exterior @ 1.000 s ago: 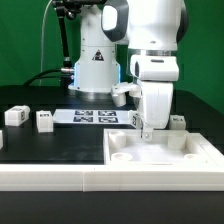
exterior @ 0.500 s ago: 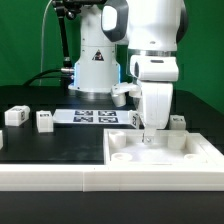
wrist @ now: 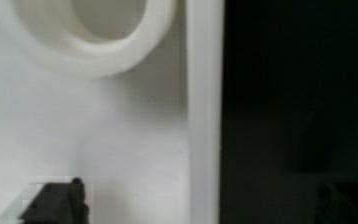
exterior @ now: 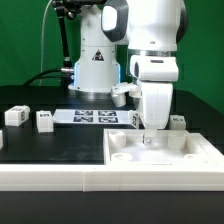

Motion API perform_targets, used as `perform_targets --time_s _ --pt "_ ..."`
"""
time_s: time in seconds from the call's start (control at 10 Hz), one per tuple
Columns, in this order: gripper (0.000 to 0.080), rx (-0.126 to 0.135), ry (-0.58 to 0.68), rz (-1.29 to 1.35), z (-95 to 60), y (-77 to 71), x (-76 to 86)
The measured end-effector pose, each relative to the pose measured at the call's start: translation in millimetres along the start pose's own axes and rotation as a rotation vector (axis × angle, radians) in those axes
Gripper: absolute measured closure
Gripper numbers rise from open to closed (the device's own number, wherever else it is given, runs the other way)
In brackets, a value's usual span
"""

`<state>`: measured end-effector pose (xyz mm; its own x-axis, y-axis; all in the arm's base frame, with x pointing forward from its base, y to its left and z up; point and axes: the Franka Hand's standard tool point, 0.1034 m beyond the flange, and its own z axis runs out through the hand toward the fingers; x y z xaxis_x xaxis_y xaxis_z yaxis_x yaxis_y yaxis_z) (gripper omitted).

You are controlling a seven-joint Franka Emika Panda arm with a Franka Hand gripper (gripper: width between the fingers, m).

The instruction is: Assemble one leg

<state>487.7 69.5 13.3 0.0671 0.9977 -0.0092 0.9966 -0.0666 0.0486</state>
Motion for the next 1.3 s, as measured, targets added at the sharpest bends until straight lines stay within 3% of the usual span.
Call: perform_targets --time_s 0.2,0.3,0.8,1.1,1.3 --pt "0.0151 -0.038 -0.009 0.048 -42.7 -7.9 11.6" --pt "0.0151 -0.043 -0.014 0.068 -52.2 -11.6 14.5" --pt "0.0151 -0.043 -0.005 0.264 -52.7 -12.2 15.5" --pt "0.0151 -0.067 0.066 0.638 -50.9 -23.6 22.7" --pt "0.0151 -0.049 0.085 0.863 -48.5 -28.6 34.0"
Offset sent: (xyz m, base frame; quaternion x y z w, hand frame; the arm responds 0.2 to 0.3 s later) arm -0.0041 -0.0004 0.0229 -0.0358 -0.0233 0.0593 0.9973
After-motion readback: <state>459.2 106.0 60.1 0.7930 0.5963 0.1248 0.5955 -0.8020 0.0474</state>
